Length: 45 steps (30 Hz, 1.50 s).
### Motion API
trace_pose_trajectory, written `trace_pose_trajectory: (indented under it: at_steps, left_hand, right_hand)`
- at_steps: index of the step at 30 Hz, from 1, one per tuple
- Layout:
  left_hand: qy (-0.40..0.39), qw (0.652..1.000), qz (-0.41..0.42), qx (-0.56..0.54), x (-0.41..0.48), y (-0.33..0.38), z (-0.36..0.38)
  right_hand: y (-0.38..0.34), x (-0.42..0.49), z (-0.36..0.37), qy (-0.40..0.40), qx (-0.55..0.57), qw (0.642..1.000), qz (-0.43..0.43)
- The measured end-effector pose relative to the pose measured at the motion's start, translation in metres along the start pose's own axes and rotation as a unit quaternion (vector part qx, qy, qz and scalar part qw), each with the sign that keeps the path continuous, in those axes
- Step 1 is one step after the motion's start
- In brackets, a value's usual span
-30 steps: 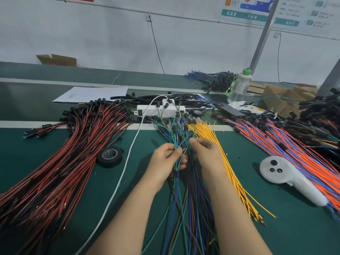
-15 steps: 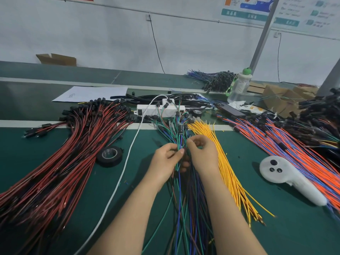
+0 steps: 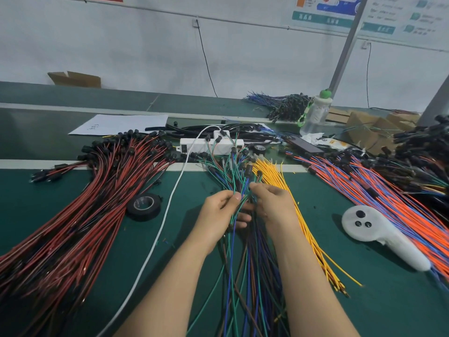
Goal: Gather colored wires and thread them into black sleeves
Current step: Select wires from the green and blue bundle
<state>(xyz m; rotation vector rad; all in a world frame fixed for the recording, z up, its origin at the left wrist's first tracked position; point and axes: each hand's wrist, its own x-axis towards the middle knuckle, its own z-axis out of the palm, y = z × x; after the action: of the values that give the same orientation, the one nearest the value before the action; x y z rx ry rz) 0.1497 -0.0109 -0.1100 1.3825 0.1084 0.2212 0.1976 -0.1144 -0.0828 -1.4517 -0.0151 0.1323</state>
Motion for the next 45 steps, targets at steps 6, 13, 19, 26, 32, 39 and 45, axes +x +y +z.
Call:
trace_pose_trajectory:
  at_steps: [6,13,19,26,32,39,45]
  left_hand:
    - [0.01,1.0,-0.004,0.006,0.002,-0.001,0.001]
    - [0.038,0.998,0.024,0.053,-0.001,0.001,0.004]
    - [0.058,0.989,0.049,0.125,-0.003,0.002,0.005]
    - [-0.033,0.99,-0.13,-0.048,-0.006,0.015,0.001]
    - [-0.009,0.994,-0.109,-0.012,-0.004,0.013,0.004]
    - [0.012,0.996,-0.078,0.037,-0.004,0.01,0.005]
    - [-0.011,0.993,-0.037,0.108,-0.006,0.008,0.006]
  right_hand:
    - [0.007,0.003,0.006,0.005,0.014,1.0,-0.023]
    - [0.008,0.006,0.007,0.075,-0.198,0.965,-0.154]
    - [0.002,0.003,0.004,0.038,-0.289,0.944,-0.153]
    - [-0.005,0.0,-0.002,-0.035,-0.094,0.99,-0.096]
    - [-0.001,0.001,0.0,0.02,-0.314,0.934,-0.172]
    - [0.005,0.002,0.006,0.07,-0.258,0.952,-0.151]
    - [0.004,0.003,0.003,0.009,-0.322,0.939,-0.117]
